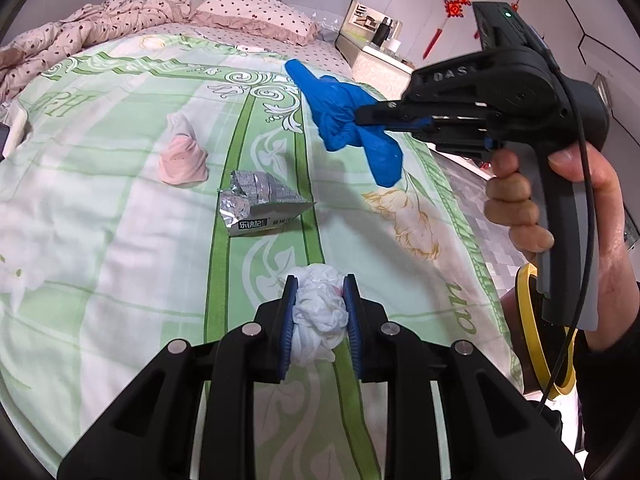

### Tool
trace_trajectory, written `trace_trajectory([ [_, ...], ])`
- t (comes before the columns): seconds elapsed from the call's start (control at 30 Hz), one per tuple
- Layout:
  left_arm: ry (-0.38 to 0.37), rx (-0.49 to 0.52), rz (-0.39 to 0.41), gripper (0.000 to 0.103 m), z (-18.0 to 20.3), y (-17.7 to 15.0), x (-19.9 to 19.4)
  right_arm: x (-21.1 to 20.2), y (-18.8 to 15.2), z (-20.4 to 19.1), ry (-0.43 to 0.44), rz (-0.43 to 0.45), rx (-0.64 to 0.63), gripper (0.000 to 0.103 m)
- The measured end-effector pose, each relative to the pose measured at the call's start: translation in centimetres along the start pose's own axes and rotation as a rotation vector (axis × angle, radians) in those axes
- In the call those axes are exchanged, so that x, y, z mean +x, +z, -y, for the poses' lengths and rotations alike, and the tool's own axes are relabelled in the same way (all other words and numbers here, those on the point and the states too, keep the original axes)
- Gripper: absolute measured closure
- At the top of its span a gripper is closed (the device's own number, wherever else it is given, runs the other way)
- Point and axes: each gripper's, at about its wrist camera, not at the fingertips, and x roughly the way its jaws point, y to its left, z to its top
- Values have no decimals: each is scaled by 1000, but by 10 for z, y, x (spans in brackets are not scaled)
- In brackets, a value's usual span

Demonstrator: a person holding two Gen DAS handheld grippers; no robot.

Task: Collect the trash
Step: 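Carry the tissue with the left tool while the right carries the glove over the bin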

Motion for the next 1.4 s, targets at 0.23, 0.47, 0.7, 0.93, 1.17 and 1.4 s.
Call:
trace_trajectory([
  [0.23,20,3,28,81,13,0,-22,-48,-12,2,18,54,7,98],
  [0.47,27,27,53,81,35,0,-41,-99,-25,12,14,115,23,98],
  [0.7,20,56,77,81,63,3,-56,-150,-39,28,0,173,36,98],
  [0.93,4,106,101,81,100,7,-68,-196,-57,47,-24,224,49,98],
  [1.17,-21,158,112,81,142,9,-75,-240,-76,72,-46,277,72,98],
  [1.4,-53,205,106,81,187,10,-74,-283,-98,98,-80,322,100,98],
])
